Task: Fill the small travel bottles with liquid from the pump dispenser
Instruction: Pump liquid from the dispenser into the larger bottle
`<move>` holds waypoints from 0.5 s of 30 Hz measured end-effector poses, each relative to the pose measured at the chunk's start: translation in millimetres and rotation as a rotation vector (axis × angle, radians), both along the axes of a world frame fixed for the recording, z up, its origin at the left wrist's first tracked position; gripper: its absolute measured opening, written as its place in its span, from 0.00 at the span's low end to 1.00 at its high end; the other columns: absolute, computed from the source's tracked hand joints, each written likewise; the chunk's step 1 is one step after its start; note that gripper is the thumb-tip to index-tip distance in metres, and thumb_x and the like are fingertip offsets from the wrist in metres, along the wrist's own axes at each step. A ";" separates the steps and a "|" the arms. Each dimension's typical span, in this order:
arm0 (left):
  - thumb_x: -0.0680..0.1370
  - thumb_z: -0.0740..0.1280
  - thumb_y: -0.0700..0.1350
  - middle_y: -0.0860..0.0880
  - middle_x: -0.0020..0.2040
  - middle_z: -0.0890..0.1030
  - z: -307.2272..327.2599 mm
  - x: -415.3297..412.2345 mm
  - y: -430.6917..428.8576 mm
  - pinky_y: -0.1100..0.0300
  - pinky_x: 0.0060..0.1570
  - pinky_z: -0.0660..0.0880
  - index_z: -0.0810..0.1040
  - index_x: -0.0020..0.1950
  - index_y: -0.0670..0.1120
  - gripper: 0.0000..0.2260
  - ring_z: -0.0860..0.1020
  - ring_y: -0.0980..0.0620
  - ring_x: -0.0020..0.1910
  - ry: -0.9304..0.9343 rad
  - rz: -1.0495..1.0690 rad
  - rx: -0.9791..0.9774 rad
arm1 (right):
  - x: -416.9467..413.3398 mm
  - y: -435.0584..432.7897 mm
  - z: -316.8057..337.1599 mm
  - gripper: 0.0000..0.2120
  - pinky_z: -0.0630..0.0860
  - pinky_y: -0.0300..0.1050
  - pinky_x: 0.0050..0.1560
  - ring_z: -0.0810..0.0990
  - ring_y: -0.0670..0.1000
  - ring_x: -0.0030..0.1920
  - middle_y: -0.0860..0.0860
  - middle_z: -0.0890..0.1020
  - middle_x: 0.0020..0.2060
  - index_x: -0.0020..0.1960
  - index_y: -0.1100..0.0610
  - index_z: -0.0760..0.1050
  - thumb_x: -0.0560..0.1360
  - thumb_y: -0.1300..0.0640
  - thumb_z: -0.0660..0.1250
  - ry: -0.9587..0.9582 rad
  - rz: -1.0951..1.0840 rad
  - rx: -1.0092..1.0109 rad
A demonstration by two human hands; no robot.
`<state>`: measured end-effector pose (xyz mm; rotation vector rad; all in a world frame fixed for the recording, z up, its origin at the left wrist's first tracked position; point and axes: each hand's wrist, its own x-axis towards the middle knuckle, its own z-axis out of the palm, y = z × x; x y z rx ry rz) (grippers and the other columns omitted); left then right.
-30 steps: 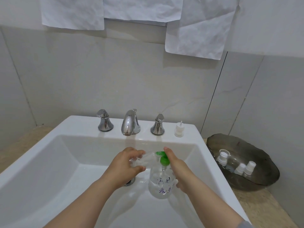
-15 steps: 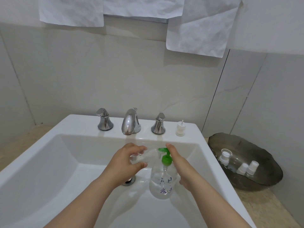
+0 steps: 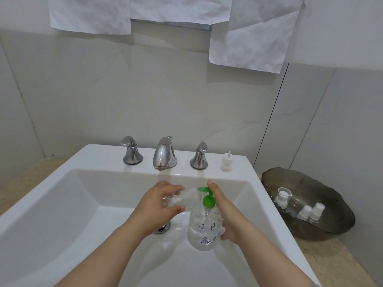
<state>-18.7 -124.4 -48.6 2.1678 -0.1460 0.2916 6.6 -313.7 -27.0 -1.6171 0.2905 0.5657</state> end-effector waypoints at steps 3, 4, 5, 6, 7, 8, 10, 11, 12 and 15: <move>0.70 0.75 0.42 0.55 0.50 0.76 -0.8 -0.1 0.0 0.81 0.47 0.64 0.79 0.58 0.55 0.19 0.76 0.60 0.51 0.001 0.005 0.008 | -0.4 -0.6 0.6 0.24 0.66 0.50 0.57 0.74 0.51 0.52 0.49 0.75 0.51 0.58 0.50 0.71 0.73 0.32 0.61 -0.032 -0.008 -0.041; 0.70 0.75 0.42 0.55 0.50 0.76 -1.3 0.0 -0.4 0.81 0.47 0.65 0.79 0.58 0.55 0.19 0.75 0.60 0.50 0.007 0.003 0.011 | 0.3 -1.3 -0.8 0.23 0.65 0.52 0.62 0.72 0.53 0.57 0.49 0.74 0.53 0.57 0.49 0.71 0.73 0.32 0.60 -0.042 -0.012 -0.067; 0.70 0.75 0.42 0.55 0.50 0.75 -2.2 0.1 -0.8 0.80 0.47 0.66 0.79 0.59 0.55 0.19 0.75 0.59 0.50 0.014 0.002 0.013 | 0.8 -2.1 -1.8 0.23 0.63 0.53 0.65 0.70 0.55 0.62 0.50 0.72 0.55 0.57 0.49 0.71 0.74 0.32 0.60 -0.050 -0.014 -0.084; 0.70 0.75 0.43 0.56 0.50 0.75 -3.0 0.0 -0.9 0.79 0.47 0.66 0.78 0.59 0.55 0.19 0.75 0.59 0.50 0.023 0.002 0.016 | 1.1 -2.0 -2.7 0.23 0.61 0.54 0.67 0.69 0.56 0.64 0.50 0.72 0.55 0.56 0.49 0.71 0.74 0.32 0.60 -0.053 -0.016 -0.094; 0.70 0.75 0.43 0.56 0.50 0.75 -3.7 0.0 -1.1 0.78 0.47 0.67 0.78 0.59 0.55 0.19 0.75 0.59 0.49 0.030 0.002 0.020 | 0.8 -1.6 -2.6 0.22 0.61 0.54 0.66 0.69 0.56 0.63 0.50 0.72 0.55 0.55 0.49 0.71 0.74 0.32 0.60 -0.055 -0.018 -0.100; 0.70 0.74 0.43 0.57 0.50 0.75 -4.3 0.1 -0.9 0.76 0.48 0.67 0.78 0.59 0.56 0.19 0.75 0.58 0.49 0.037 0.003 0.025 | 0.8 -1.1 -2.9 0.21 0.62 0.53 0.64 0.69 0.55 0.59 0.50 0.72 0.54 0.54 0.50 0.71 0.74 0.33 0.60 -0.057 -0.021 -0.105; 0.70 0.74 0.43 0.57 0.50 0.75 -4.8 0.3 -1.3 0.73 0.49 0.67 0.78 0.59 0.56 0.19 0.75 0.58 0.49 0.049 0.004 0.032 | -0.7 -1.1 -1.3 0.19 0.62 0.51 0.59 0.68 0.53 0.54 0.50 0.73 0.50 0.49 0.50 0.72 0.75 0.34 0.60 -0.067 -0.028 -0.110; 0.70 0.74 0.43 0.57 0.50 0.75 -4.8 0.2 -1.4 0.73 0.49 0.67 0.78 0.59 0.56 0.19 0.75 0.59 0.49 0.051 0.005 0.035 | -1.4 -0.8 0.2 0.17 0.62 0.50 0.57 0.68 0.53 0.53 0.50 0.73 0.48 0.46 0.50 0.72 0.76 0.35 0.60 -0.073 -0.028 -0.110; 0.70 0.74 0.43 0.57 0.50 0.75 -5.2 0.1 -1.3 0.74 0.49 0.67 0.78 0.59 0.56 0.19 0.75 0.59 0.50 0.052 0.005 0.036 | -1.4 -0.6 0.3 0.17 0.62 0.50 0.56 0.68 0.53 0.53 0.49 0.72 0.45 0.43 0.49 0.71 0.76 0.36 0.60 -0.077 -0.030 -0.110; 0.70 0.74 0.44 0.57 0.50 0.75 -5.2 -0.3 -0.9 0.75 0.48 0.67 0.78 0.59 0.56 0.19 0.76 0.59 0.51 0.053 0.007 0.035 | -2.4 0.6 2.1 0.17 0.61 0.49 0.55 0.68 0.53 0.52 0.49 0.72 0.46 0.47 0.50 0.71 0.77 0.36 0.59 -0.089 -0.035 -0.117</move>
